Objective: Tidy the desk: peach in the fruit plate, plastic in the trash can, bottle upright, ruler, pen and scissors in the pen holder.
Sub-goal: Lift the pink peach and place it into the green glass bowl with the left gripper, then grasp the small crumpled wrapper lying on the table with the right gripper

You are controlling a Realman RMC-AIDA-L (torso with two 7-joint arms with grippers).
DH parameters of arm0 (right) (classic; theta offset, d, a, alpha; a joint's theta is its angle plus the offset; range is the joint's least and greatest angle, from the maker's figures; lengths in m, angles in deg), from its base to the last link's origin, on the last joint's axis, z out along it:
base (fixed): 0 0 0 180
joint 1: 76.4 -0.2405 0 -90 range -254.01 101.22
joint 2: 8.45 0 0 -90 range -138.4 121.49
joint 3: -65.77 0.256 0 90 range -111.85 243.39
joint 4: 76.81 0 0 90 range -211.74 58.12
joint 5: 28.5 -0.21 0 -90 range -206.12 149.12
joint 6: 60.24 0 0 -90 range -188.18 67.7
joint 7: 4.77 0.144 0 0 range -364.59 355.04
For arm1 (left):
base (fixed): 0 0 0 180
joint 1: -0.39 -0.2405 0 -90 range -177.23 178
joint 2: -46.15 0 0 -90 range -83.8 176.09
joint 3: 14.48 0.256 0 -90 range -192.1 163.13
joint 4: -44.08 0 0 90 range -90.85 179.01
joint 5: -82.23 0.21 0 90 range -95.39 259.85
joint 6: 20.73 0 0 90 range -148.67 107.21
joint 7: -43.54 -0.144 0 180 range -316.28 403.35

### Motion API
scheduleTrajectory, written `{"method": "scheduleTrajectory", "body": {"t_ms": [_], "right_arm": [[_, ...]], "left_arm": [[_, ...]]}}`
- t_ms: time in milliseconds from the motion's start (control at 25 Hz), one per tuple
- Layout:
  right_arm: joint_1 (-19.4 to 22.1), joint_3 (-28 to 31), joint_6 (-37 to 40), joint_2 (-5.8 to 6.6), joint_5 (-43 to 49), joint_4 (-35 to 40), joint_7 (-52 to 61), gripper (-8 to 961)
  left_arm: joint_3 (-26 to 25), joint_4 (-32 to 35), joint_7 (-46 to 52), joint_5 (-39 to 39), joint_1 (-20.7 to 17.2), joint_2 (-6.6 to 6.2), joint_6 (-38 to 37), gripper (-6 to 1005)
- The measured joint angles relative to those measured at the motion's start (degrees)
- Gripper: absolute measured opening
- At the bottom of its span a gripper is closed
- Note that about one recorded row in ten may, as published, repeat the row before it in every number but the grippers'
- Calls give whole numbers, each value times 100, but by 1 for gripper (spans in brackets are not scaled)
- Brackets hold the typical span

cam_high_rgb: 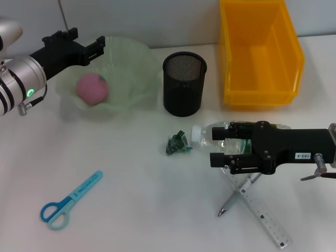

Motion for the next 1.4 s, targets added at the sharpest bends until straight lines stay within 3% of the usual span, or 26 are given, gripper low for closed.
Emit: {"method": "scheduleTrajectory", "body": {"t_ms": [80, 280, 440, 560, 720, 800, 1080, 1280, 1360, 1400], "right_arm": [[0, 0, 0, 0, 0, 0, -3, 721], [0, 13, -10, 0, 0, 0, -14, 719], [0, 67, -11, 0, 0, 0, -25, 718], [1, 125, -12, 0, 1, -1, -25, 717], [23, 195, -11, 0, 0, 0, -18, 715], [38, 241, -11, 2, 0, 0, -20, 714], [19, 259, 28, 84, 0, 62, 69, 712], [-55, 197, 69, 164, 0, 492, 763, 710], [-119, 184, 130, 153, -1, 914, 1229, 709], [-224, 87, 244, 110, 12, 1568, 1877, 708]], "left_arm": [[0, 0, 8, 0, -11, 0, -33, 750], [-3, 23, 113, 0, -80, -13, -341, 750], [151, 309, 805, 130, -294, -85, -1187, 750], [550, 977, 1627, 227, -684, -153, -1989, 750], [896, 1463, 2361, 245, -1108, -354, -2991, 750], [953, 1471, 2633, 349, -1205, -544, -3562, 750], [958, 1519, 2807, 1063, -1266, -683, -4129, 751], [924, 1548, 2879, 1732, -1273, -750, -4585, 751], [916, 1561, 2875, 1811, -1283, -751, -4703, 751], [940, 1578, 2859, 1857, -1318, -753, -4826, 751]]}}
